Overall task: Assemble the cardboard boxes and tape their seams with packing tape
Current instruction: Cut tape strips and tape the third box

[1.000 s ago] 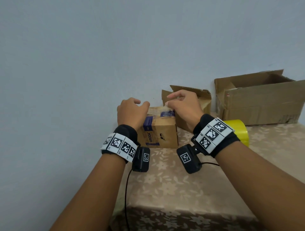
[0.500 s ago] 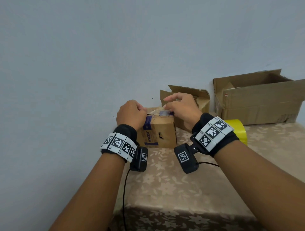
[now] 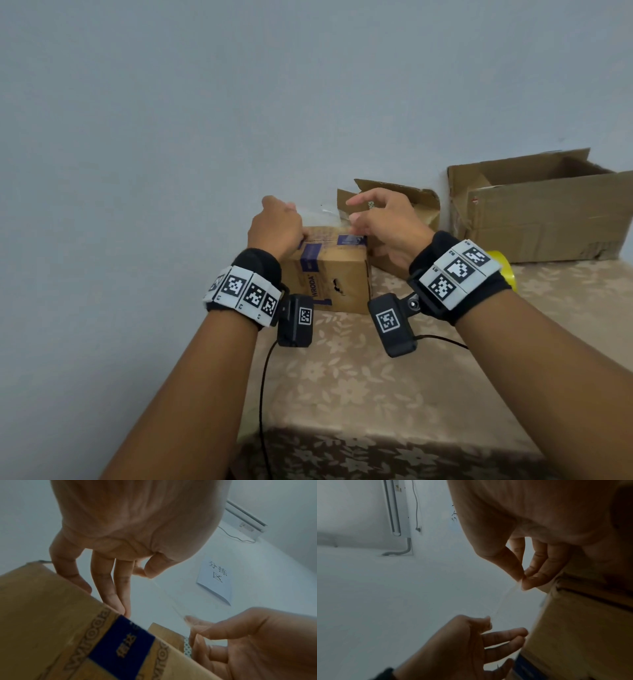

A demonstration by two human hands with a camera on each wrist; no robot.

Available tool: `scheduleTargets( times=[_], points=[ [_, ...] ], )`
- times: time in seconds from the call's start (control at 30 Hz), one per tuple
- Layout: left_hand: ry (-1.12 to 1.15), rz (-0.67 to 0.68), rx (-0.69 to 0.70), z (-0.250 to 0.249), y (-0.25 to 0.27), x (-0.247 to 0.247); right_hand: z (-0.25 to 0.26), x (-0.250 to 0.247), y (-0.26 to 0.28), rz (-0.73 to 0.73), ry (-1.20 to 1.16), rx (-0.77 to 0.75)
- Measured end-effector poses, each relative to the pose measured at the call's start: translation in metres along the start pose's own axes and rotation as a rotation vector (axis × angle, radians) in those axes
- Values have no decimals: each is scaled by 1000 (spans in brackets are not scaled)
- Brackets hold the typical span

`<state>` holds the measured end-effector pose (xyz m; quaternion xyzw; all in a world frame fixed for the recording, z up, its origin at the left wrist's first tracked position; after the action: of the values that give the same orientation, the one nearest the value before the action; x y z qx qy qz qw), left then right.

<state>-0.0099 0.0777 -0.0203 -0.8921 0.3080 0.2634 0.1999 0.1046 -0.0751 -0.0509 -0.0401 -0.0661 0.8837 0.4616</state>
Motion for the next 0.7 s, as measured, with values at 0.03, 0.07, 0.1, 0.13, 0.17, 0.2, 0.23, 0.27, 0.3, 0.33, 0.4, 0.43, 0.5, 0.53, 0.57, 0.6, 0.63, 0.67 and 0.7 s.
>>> scheduleTargets(
  times=[0.03, 0.07, 0.1, 0.13, 0.17, 0.2, 0.23, 0.27, 0.3, 0.33, 0.4, 0.43, 0.5, 0.53, 0.57, 0.6, 0.63, 0.67, 0.7],
  points=[
    [30, -1, -9, -2, 3, -3, 0, 2, 0, -3, 22, -12],
    [58, -9, -18, -3, 5, -6, 0, 3, 0, -13, 52, -29],
    [74, -18, -24, -2, 5, -8, -1, 5, 0, -26, 80, -44],
    [82, -26, -26, -2, 6, -9, -2, 5, 1, -40, 101, -59],
    [87, -33, -17, 0, 6, -11, -3, 5, 0, -56, 115, -69],
    [91, -43, -8, 0, 7, -11, -4, 3, 0, -73, 120, -74],
    [93, -53, 4, 1, 7, -12, -6, 3, -1, -86, 116, -71],
    [89, -58, 10, 1, 8, -13, -7, 2, -2, -96, 107, -65],
    [82, -64, 23, 2, 8, -13, -8, 2, -2, -102, 101, -59],
    [68, -69, 31, 2, 9, -13, -9, 3, -2, -106, 98, -55],
    [39, -78, 42, 2, 9, -13, -10, 4, -4, -118, 99, -46],
    [28, -85, 49, 3, 8, -13, -9, 4, -4, -121, 99, -40],
    [-3, -96, 64, 3, 8, -13, -8, 6, -5, -117, 99, -32],
    [-18, -100, 66, 4, 9, -14, -7, 6, -5, -113, 105, -28],
    [-33, -104, 68, 4, 9, -14, -7, 6, -5, -110, 115, -27],
    [-46, -108, 71, 4, 10, -14, -6, 6, -5, -108, 125, -31],
    [-60, -112, 73, 4, 10, -14, -6, 7, -5, -108, 131, -33],
    [-68, -115, 75, 4, 10, -15, -6, 8, -5, -109, 134, -36],
    [-71, -120, 77, 4, 10, -15, -5, 8, -5, -111, 138, -38]
  ],
)
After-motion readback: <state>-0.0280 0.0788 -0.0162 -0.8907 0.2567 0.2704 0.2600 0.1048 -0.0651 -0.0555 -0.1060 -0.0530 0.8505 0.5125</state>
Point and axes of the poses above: each hand's wrist, its own y-axis away from the middle knuckle, its own x-axis out of the palm, z = x × y, the point moved 5 cm from there along -y, towards the middle knuckle, and after that the axes turned 2 degrees about z, right-handed, at the moved point
